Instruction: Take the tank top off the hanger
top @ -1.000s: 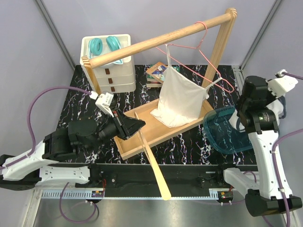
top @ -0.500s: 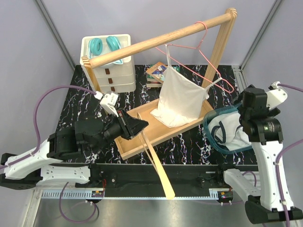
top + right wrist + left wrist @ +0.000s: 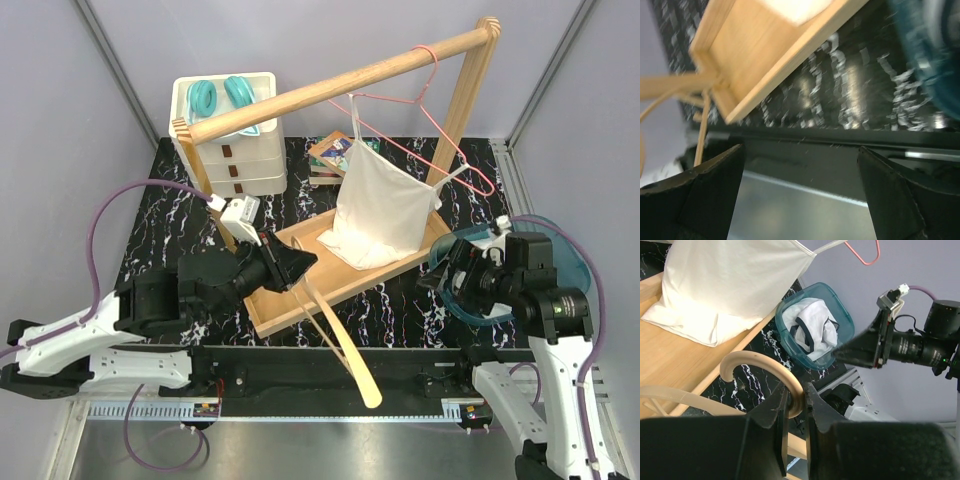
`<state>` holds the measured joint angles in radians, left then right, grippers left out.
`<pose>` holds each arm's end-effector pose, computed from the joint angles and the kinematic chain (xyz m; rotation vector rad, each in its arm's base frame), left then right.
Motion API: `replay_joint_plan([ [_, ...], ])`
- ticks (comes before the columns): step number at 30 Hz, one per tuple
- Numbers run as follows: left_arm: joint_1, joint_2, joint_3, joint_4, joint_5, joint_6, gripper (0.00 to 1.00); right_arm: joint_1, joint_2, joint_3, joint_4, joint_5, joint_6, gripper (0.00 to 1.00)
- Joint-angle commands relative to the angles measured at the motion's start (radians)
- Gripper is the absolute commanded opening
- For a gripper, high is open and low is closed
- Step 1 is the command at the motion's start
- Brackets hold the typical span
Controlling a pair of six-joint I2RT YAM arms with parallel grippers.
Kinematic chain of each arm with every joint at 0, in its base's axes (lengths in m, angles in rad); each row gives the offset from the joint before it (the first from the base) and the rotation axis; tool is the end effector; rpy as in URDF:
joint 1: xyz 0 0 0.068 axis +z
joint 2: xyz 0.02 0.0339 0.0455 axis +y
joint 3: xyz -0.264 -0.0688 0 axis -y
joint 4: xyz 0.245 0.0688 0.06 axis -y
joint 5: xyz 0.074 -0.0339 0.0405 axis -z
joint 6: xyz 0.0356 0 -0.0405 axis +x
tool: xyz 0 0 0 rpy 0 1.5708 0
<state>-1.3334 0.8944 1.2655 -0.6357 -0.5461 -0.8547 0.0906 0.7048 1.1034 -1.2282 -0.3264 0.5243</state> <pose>0.0561 -0.1532 0.4368 0.0545 1.9255 -1.0383 0.0927 0.0199 0.3555 0.3737 2.4241 0.6720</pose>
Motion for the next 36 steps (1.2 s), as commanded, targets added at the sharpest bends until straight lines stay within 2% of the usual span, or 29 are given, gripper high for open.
replay_joint_plan([
  [1,0.000,0.021,0.014,0.031,-0.060,-0.004,0.00,-0.003,-0.048,-0.025,0.058,-0.511,-0.102,1.00],
  [3,0.000,0.034,0.029,0.008,-0.080,-0.003,0.00,0.023,-0.039,-0.022,0.104,-0.662,-0.135,1.00],
  [5,0.000,0.055,0.044,-0.001,-0.089,0.008,0.00,0.066,-0.038,0.009,0.180,-0.732,-0.136,1.00],
  [6,0.000,0.066,0.052,-0.002,-0.089,0.017,0.00,0.125,-0.027,0.028,0.187,-0.764,-0.145,1.00],
  [11,0.000,0.135,0.106,-0.039,-0.097,0.042,0.00,0.311,0.131,0.165,0.078,-0.737,-0.225,0.99],
  [17,0.000,0.184,0.141,-0.048,-0.141,0.062,0.00,0.493,0.296,0.360,-0.034,-0.596,-0.245,0.98],
  [19,0.000,0.196,0.161,-0.050,-0.149,0.074,0.00,0.546,0.332,0.418,-0.056,-0.470,-0.225,0.96],
  [23,0.000,0.219,0.186,-0.051,-0.176,0.088,0.00,0.717,0.400,0.426,-0.005,-0.332,-0.143,0.95],
  [24,0.000,0.227,0.190,-0.051,-0.187,0.091,0.00,0.800,0.407,0.427,0.005,-0.227,-0.124,0.95],
  [28,0.000,0.235,0.216,-0.050,-0.190,0.108,0.00,0.877,0.417,0.421,0.035,-0.054,-0.051,0.93],
  [36,0.000,0.230,0.222,-0.058,-0.212,0.079,0.00,1.018,0.420,0.374,0.128,0.032,0.019,0.69],
])
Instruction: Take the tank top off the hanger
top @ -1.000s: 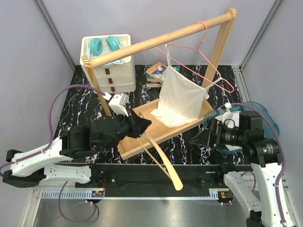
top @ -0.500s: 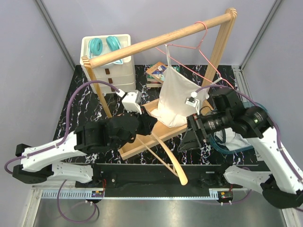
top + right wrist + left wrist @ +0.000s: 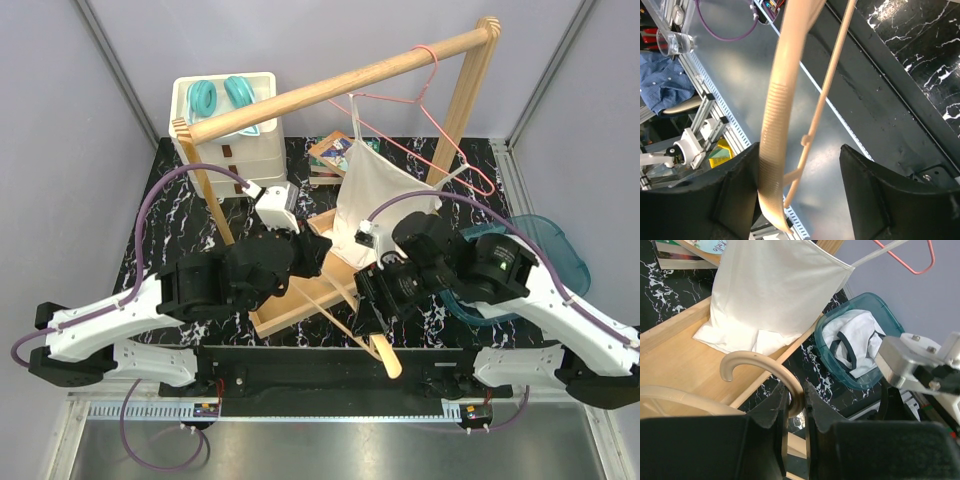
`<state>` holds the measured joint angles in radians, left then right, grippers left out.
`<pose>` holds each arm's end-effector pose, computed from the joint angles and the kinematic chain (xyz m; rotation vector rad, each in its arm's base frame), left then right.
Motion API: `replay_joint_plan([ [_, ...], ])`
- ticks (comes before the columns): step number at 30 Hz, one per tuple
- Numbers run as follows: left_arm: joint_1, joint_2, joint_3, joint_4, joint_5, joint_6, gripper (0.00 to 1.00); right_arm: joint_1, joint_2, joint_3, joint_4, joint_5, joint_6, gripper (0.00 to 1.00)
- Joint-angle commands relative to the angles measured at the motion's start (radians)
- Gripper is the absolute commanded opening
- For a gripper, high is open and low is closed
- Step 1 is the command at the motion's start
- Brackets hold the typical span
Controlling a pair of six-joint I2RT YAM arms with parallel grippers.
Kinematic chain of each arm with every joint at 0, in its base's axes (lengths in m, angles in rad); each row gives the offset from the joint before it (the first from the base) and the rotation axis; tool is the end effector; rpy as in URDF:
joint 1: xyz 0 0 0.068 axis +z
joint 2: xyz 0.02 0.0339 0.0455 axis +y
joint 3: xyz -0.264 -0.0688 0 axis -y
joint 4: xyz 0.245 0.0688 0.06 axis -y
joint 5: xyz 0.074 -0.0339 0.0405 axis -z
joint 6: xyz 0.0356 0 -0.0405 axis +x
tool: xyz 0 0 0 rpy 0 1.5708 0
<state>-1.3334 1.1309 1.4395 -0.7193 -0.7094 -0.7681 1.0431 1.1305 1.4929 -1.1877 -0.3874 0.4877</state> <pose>0.0732 -0.2039 0.4436 0.0867 1.9437 -0.7271 0.0830 0.1691 0.4167 -0.9220 2.4929 1.0928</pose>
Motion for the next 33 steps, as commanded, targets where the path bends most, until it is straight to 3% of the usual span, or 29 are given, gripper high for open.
replay_joint_plan([
  [1,0.000,-0.005,0.053,0.026,-0.051,-0.008,0.00,0.092,-0.011,-0.031,0.124,0.100,0.077,0.66],
  [3,0.000,0.004,0.061,0.026,-0.055,-0.010,0.00,0.116,-0.012,-0.045,0.161,0.114,0.094,0.58],
  [6,0.000,0.013,0.073,0.026,-0.044,-0.010,0.00,0.143,-0.023,-0.072,0.217,0.145,0.133,0.31],
  [7,0.000,0.013,0.071,0.026,-0.041,-0.010,0.00,0.147,-0.034,-0.083,0.229,0.156,0.150,0.17],
  [9,0.000,-0.002,0.062,0.027,-0.024,-0.013,0.00,0.147,-0.050,-0.086,0.227,0.192,0.163,0.05],
  [10,0.000,-0.008,0.058,0.030,-0.018,-0.014,0.05,0.146,-0.073,-0.088,0.221,0.208,0.172,0.00],
  [12,0.000,-0.025,0.039,0.034,0.004,-0.019,0.16,0.147,-0.103,-0.092,0.220,0.260,0.181,0.00],
  [15,0.000,-0.071,0.003,0.061,0.043,-0.007,0.42,0.149,-0.156,-0.111,0.212,0.324,0.210,0.00],
  [16,0.000,-0.100,-0.010,0.089,0.059,0.006,0.56,0.147,-0.173,-0.112,0.201,0.338,0.212,0.00],
  [18,0.000,-0.132,-0.049,0.116,0.108,0.013,0.65,0.147,-0.179,-0.106,0.186,0.369,0.212,0.00],
  [21,0.000,-0.200,-0.109,0.155,0.163,0.006,0.70,0.147,-0.179,-0.076,0.165,0.419,0.181,0.00],
  [26,0.000,-0.336,-0.224,0.210,0.255,-0.036,0.70,0.147,-0.109,0.061,0.149,0.508,0.066,0.00],
  [32,0.000,-0.448,-0.353,0.261,0.379,-0.050,0.68,0.147,0.069,0.346,0.132,0.541,-0.122,0.00],
  [33,0.000,-0.463,-0.376,0.259,0.401,-0.057,0.64,0.147,0.093,0.416,0.129,0.541,-0.165,0.00],
])
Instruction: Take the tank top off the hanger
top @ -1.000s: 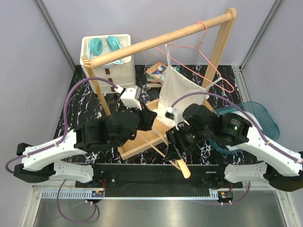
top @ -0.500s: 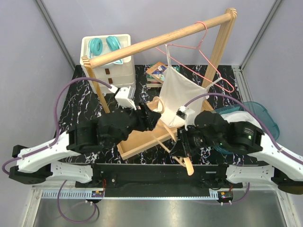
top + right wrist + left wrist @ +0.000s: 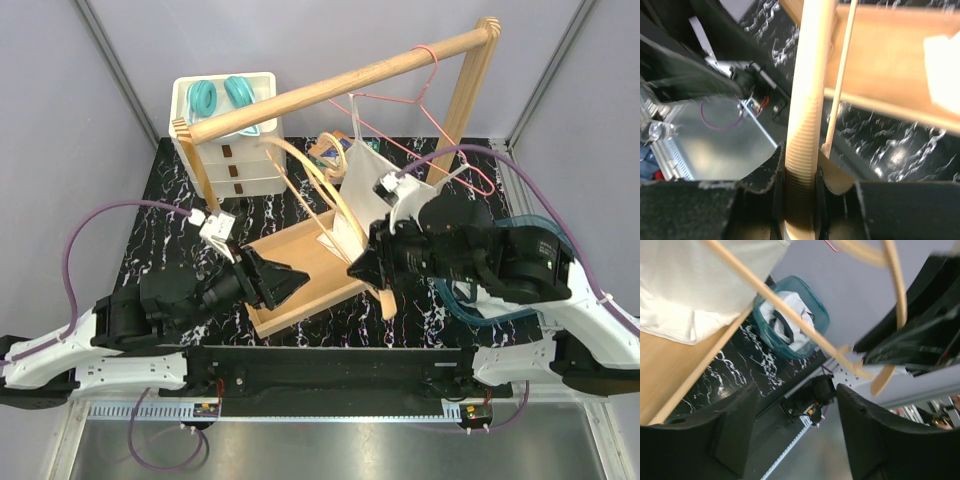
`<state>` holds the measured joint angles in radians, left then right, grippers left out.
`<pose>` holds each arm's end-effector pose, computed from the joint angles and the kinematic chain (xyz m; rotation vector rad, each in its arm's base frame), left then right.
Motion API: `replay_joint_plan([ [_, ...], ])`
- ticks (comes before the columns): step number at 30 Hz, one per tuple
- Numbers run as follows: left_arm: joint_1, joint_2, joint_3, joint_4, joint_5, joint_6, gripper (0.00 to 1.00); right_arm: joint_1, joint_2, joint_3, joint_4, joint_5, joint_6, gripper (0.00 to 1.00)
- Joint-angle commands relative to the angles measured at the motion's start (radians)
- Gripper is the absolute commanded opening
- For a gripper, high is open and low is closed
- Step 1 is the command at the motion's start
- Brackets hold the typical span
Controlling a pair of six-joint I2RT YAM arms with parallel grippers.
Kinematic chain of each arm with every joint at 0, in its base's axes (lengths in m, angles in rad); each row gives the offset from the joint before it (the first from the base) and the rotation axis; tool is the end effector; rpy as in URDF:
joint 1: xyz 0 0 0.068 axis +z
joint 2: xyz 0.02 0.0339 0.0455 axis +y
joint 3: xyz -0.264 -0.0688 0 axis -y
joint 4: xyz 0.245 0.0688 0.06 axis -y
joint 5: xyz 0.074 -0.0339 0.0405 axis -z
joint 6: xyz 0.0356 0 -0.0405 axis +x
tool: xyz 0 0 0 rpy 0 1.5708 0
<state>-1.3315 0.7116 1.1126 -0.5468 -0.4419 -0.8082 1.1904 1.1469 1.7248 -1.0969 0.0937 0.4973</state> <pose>0.0450 -0.1200 0.4214 0.1299 1.8536 -1.1854 0.0695 0.1649 0.4839 -0.6983 2.1117 0.8950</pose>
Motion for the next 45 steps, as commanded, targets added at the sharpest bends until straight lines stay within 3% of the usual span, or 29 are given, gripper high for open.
replay_joint_plan([
  [1,-0.001,-0.053,-0.063,0.085,0.153,-0.025,0.63,0.000,0.124,0.217,0.037,0.058,-0.195,0.00],
  [9,-0.003,-0.146,-0.227,0.064,0.209,-0.146,0.59,-0.002,0.402,0.562,-0.029,0.046,-0.353,0.00],
  [14,-0.003,-0.094,-0.244,0.045,0.250,-0.158,0.61,-0.002,0.566,0.818,-0.113,0.009,-0.379,0.00],
  [21,-0.003,0.096,-0.188,-0.082,0.350,-0.120,0.62,0.000,0.596,0.722,-0.101,-0.091,-0.319,0.00],
  [27,-0.003,0.176,-0.235,-0.088,0.382,-0.112,0.62,0.000,0.545,0.611,-0.028,-0.121,-0.270,0.00],
  [32,-0.003,0.201,-0.263,-0.079,0.365,-0.086,0.62,0.000,0.596,0.714,-0.035,-0.071,-0.198,0.02],
  [38,-0.003,0.242,-0.330,-0.032,0.402,-0.095,0.62,0.000,0.677,0.794,-0.072,-0.123,-0.180,0.06],
  [45,-0.008,0.247,-0.404,0.105,0.405,-0.094,0.63,0.000,0.685,0.785,-0.081,-0.121,-0.187,0.17],
])
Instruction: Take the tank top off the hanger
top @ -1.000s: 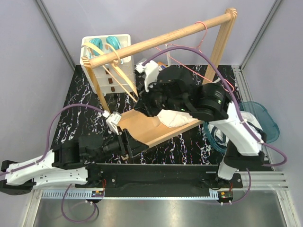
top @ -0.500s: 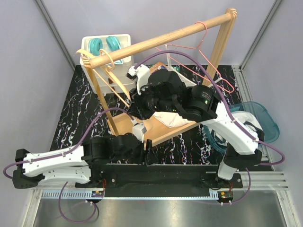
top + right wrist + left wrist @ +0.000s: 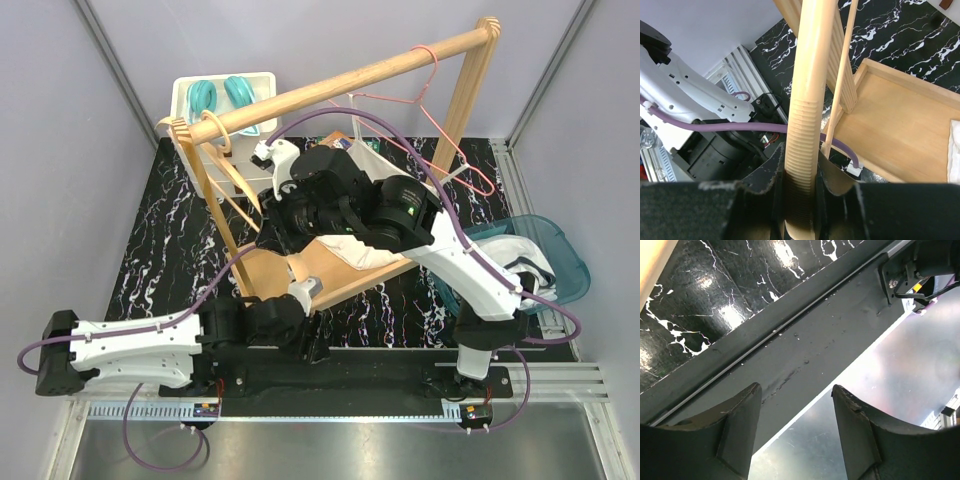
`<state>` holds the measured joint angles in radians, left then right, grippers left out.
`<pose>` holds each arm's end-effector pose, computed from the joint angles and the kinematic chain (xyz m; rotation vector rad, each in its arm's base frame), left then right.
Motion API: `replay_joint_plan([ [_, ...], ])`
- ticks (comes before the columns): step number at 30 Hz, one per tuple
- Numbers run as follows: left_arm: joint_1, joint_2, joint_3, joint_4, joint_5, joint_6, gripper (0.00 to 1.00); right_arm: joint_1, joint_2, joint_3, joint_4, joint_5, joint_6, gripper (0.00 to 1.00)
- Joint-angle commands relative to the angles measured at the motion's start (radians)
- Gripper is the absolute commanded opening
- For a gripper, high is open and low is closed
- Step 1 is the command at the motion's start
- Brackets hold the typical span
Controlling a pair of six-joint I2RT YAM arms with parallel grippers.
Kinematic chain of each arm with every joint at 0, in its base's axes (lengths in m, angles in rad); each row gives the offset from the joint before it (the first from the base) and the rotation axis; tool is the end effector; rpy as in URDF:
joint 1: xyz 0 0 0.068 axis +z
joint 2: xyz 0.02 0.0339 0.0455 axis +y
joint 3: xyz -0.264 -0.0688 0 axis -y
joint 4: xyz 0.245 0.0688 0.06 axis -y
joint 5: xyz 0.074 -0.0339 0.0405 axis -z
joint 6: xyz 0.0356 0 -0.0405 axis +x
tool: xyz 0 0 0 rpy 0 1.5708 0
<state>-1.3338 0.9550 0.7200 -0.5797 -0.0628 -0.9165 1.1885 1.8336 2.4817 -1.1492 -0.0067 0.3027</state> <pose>0.0479 -0.1889 0.2506 0.5102 2.5673 -0.9025 0.1280 0.3191 0.5115 -0.9488 1.9901 0.8916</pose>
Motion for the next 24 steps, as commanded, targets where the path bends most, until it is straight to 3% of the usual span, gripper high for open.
replay_joint_plan([
  [1,-0.004,0.011,-0.005,0.144,0.026,0.022,0.63,0.000,-0.002,0.031,-0.032,-0.018,0.006,0.20],
  [3,-0.004,0.057,0.012,0.153,0.026,0.051,0.63,0.002,-0.005,0.031,-0.037,-0.013,0.010,0.26],
  [4,-0.002,0.074,0.030,0.158,0.027,0.062,0.63,0.000,-0.010,0.028,-0.037,-0.010,0.010,0.35],
  [7,-0.004,0.154,0.083,0.172,0.029,0.117,0.63,0.000,-0.034,0.007,-0.046,0.028,0.012,0.50],
  [8,-0.004,0.194,0.100,0.181,0.027,0.146,0.63,0.002,-0.057,-0.015,-0.050,0.040,0.012,0.62],
  [9,-0.004,0.215,0.116,0.184,0.027,0.162,0.63,0.000,-0.072,-0.027,-0.053,0.072,0.010,0.65],
  [11,-0.004,0.275,0.171,0.199,0.026,0.204,0.64,0.000,-0.124,-0.067,-0.056,0.114,0.012,0.82],
  [15,-0.001,0.366,0.255,0.218,0.023,0.277,0.64,0.002,-0.218,-0.113,-0.060,0.244,0.015,0.99],
  [24,0.027,0.522,0.446,0.208,0.030,0.406,0.66,0.000,-0.497,-0.309,-0.072,0.479,0.072,1.00],
])
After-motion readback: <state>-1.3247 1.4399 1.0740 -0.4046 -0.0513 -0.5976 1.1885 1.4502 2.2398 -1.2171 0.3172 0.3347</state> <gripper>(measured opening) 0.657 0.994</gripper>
